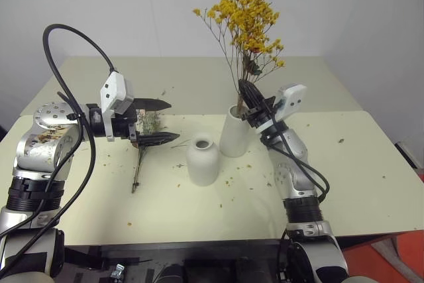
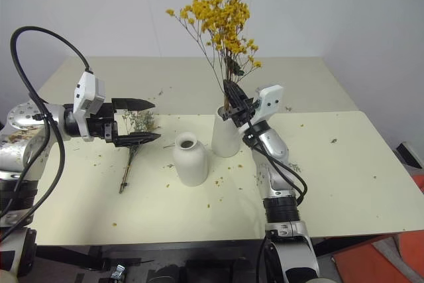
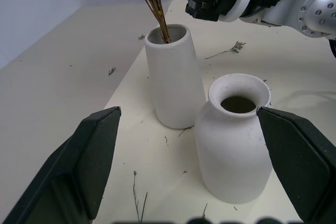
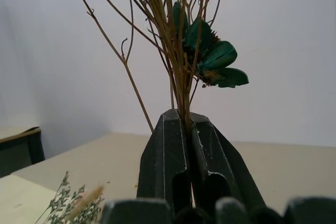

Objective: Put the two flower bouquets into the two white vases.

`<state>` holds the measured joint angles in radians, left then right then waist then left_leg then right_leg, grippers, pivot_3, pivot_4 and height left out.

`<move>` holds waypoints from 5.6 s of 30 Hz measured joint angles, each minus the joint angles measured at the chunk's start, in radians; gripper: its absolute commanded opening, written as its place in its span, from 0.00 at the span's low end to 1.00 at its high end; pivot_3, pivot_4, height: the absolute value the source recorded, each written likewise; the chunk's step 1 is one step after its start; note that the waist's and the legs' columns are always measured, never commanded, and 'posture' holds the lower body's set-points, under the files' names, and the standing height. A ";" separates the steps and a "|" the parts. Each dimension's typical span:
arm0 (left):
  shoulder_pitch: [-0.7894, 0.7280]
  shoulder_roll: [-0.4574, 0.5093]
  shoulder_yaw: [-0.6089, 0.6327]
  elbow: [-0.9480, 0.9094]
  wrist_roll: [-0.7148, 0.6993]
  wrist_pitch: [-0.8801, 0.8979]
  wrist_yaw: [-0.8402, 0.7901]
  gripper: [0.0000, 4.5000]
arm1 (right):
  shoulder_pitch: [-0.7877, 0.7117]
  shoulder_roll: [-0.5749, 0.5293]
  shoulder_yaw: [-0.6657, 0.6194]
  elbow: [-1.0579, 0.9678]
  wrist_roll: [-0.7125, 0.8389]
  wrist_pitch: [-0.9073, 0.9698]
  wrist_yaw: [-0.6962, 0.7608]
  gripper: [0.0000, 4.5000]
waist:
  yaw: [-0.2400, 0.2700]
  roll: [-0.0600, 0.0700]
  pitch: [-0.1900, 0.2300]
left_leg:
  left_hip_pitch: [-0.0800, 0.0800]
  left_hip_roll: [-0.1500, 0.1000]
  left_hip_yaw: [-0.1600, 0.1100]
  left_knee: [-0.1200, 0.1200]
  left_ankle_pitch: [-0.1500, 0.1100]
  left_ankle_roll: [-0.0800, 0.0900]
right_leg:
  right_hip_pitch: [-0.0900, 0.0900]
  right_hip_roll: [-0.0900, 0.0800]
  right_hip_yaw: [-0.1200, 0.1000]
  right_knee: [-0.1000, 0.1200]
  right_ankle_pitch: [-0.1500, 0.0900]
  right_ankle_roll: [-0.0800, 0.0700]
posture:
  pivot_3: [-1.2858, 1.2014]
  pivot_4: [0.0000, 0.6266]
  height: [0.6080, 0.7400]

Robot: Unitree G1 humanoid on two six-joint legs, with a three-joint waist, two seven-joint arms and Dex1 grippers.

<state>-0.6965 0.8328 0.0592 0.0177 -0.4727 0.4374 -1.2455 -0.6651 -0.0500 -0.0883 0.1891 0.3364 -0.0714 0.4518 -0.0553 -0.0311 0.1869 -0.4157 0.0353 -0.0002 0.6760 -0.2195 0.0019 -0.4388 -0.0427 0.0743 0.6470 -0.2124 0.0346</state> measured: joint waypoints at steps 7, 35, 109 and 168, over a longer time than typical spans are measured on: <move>-0.014 0.007 0.000 0.026 0.023 -0.025 0.005 1.00 | 0.007 -0.036 0.021 -0.042 -0.039 0.013 -0.021 0.82 | -0.002 0.000 0.000 | 0.000 0.000 0.000 0.000 0.000 0.000 | 0.000 0.000 0.000 0.000 0.000 0.000 | 0.52 0.24 1.00; 0.068 0.004 0.065 -0.015 0.013 -0.020 0.069 1.00 | 0.296 -0.418 -0.050 -0.587 0.144 0.362 0.085 1.00 | 0.012 0.000 0.000 | 0.000 0.000 0.000 0.000 0.000 0.000 | 0.001 0.000 0.000 -0.001 0.000 0.000 | 0.52 0.24 1.00; -0.109 -0.320 0.277 0.032 0.031 0.371 0.836 0.01 | 0.027 -0.998 0.031 -0.790 0.496 1.033 0.406 1.00 | 0.043 -0.005 0.000 | 0.005 -0.001 -0.001 -0.001 0.000 0.000 | 0.010 -0.003 -0.003 -0.010 -0.001 0.001 | 0.52 0.24 1.00; -0.266 -0.617 0.195 0.659 -0.264 -0.064 -0.242 0.01 | 0.303 -0.886 -0.122 -0.949 0.473 1.052 0.037 1.00 | 0.040 -0.006 0.000 | 0.003 -0.001 -0.002 0.000 0.000 0.000 | 0.013 -0.002 -0.003 -0.018 0.001 0.007 | 0.52 0.24 1.00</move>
<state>-0.9622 0.2154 0.2545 0.6770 -0.7372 0.3736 -1.4875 -0.3625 -0.9361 -0.2103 -0.7597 0.8091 0.9808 0.4885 -0.0152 -0.0367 0.1867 -0.4131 0.0342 -0.0021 0.6759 -0.2197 0.0017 -0.4258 -0.0442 0.0715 0.6294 -0.2113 0.0412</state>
